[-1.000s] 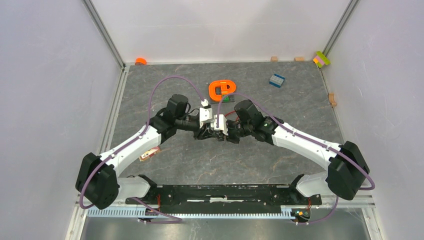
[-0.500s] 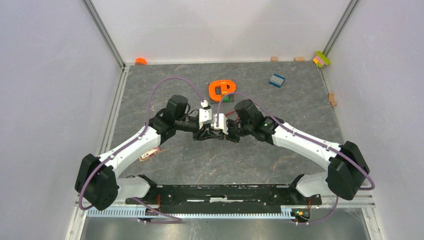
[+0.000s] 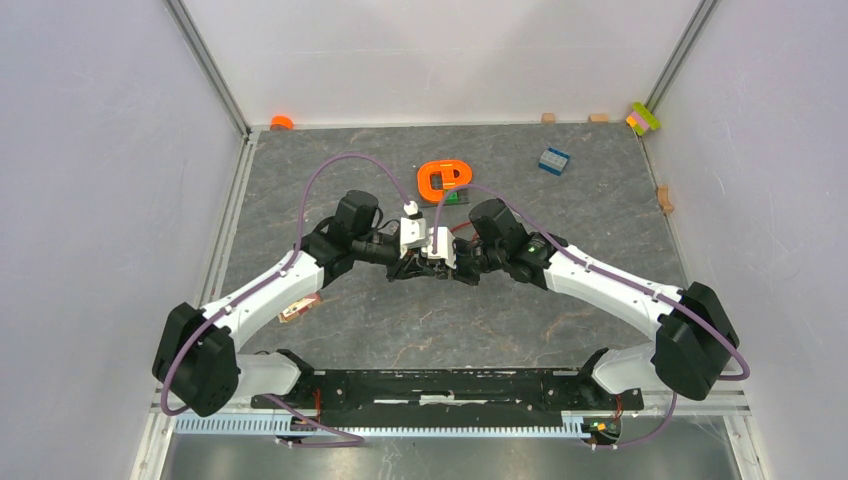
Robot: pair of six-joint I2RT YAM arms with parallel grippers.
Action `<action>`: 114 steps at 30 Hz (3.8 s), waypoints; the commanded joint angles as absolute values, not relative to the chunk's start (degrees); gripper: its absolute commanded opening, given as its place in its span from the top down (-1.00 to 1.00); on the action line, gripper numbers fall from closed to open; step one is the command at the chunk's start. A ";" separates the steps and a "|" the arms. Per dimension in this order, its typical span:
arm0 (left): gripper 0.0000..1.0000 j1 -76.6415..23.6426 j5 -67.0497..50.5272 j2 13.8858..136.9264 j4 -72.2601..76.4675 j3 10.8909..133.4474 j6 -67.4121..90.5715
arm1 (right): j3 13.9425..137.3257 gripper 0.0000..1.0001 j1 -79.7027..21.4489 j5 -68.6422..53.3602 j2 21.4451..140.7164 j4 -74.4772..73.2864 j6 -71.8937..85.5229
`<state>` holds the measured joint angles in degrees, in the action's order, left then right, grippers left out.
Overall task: Unlock with the key
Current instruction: Pick up the key from the center of the board, then move the lock to the center of the board.
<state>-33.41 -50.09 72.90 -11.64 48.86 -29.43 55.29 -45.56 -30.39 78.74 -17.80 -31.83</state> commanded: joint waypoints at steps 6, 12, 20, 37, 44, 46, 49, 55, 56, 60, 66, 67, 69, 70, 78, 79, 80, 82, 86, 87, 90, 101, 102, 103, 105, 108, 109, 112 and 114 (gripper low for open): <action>0.60 -33.66 -52.08 74.03 -12.36 49.66 -30.80 | 56.58 1.00 -45.35 -30.17 78.32 -15.83 -31.47; 0.83 -33.67 -52.56 75.22 -12.92 50.01 -31.17 | 57.20 1.00 -45.35 -29.78 78.40 -15.88 -31.04; 0.96 -33.73 -51.41 76.21 -11.79 50.18 -29.95 | 57.66 1.00 -45.27 -28.52 78.06 -15.91 -30.44; 0.96 -31.80 -49.48 69.49 -0.26 43.72 -23.09 | 50.95 0.28 -40.67 -31.45 72.41 -11.06 -28.22; 0.96 -27.03 -47.04 66.50 2.49 42.65 -16.20 | 49.62 -0.37 -34.87 -25.93 71.77 -7.02 -24.70; 0.96 -26.42 -43.06 65.77 -0.93 44.21 -14.76 | 50.06 -0.45 -33.36 -22.51 72.84 -5.65 -23.23; 0.95 -25.88 -39.86 65.32 -5.83 46.36 -13.71 | 51.16 -0.47 -31.74 -16.19 75.82 -3.69 -20.76; 0.96 -25.62 -37.19 64.50 -11.92 49.02 -13.18 | 55.84 -0.48 -30.11 -4.57 85.63 -1.80 -16.47; 0.96 -25.58 -37.35 64.15 -12.36 49.15 -13.20 | 57.09 -0.48 -29.73 -3.33 87.76 -1.77 -15.33; 0.96 -25.63 -37.84 62.83 -12.15 48.43 -13.07 | 62.12 -0.47 -27.94 -0.76 95.57 -1.92 -12.13; 0.96 -25.62 -39.32 62.14 -10.72 47.81 -12.38 | 67.77 -0.45 -26.31 2.14 104.15 -3.72 -10.42; 0.96 -25.67 -39.56 62.14 -10.72 47.81 -12.37 | 68.13 -0.45 -26.19 1.99 105.10 -4.11 -10.22; 0.96 -25.60 -39.97 61.90 -10.72 47.87 -12.38 | 68.25 -0.44 -25.95 1.96 106.14 -4.10 -9.89; 0.96 -25.63 -40.06 61.89 -10.64 47.73 -12.32 | 68.30 -0.43 -25.91 2.08 106.61 -4.06 -9.84; 0.96 -25.66 -42.33 61.44 -10.63 47.15 -12.53 | 70.48 -0.08 -25.34 0.17 109.95 -5.99 -10.34; 0.96 -25.66 -42.49 61.44 -10.78 47.32 -12.61 | 70.63 -0.05 -25.40 0.13 110.25 -6.30 -10.64; 0.96 -25.66 -42.65 61.44 -10.89 47.41 -12.61 | 70.79 -0.01 -25.39 -1.24 110.56 -6.45 -10.93; 0.96 -25.66 -42.63 61.52 -10.98 47.57 -12.62 | 70.97 0.07 -25.39 -2.39 110.91 -6.99 -11.78; 0.96 -25.69 -42.63 61.43 -10.97 47.47 -12.98 | 70.79 0.15 -25.36 -4.52 111.01 -8.13 -13.78; 0.95 -25.66 -42.63 61.36 -10.99 47.46 -13.01 | 70.53 0.17 -25.39 -6.24 110.92 -8.30 -14.65; 0.96 -25.74 -42.65 61.15 -11.07 47.37 -13.18 | 69.88 0.20 -25.61 -11.73 110.08 -9.55 -18.74; 0.96 -25.67 -42.98 60.46 -11.38 47.30 -13.74 | 60.36 0.22 -34.25 -10.72 100.51 -16.89 -45.30; 0.96 -25.66 -42.90 60.34 -11.51 47.33 -13.82 | 59.75 0.13 -34.23 -10.98 99.51 -17.36 -46.44; 0.95 -25.66 -42.79 60.22 -11.51 47.29 -13.92 | 58.96 0.04 -34.21 -10.92 98.56 -17.22 -46.89; 0.96 -25.67 -42.30 59.80 -11.60 47.29 -14.01 | 56.91 -0.15 -34.12 -11.37 95.98 -15.90 -45.81; 0.96 -25.60 -41.82 59.69 -11.69 47.46 -13.98 | 55.65 -0.47 -34.10 -14.10 93.24 -13.69 -39.62; 0.96 -25.59 -41.66 59.78 -11.69 47.47 -14.04 | 55.29 -0.56 -34.10 -15.54 92.48 -12.95 -37.23; 0.96 -25.64 -41.08 59.70 -11.73 47.51 -14.14 | 53.64 -0.76 -34.09 -18.03 90.54 -9.34 -29.13; 0.95 -25.60 -40.63 59.62 -11.78 47.38 -14.24 | 52.22 -0.81 -34.09 -18.15 89.87 -6.98 -24.46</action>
<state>-25.78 -40.95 60.93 -11.97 46.57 -14.31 54.22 -33.98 -14.63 92.88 -13.47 -35.38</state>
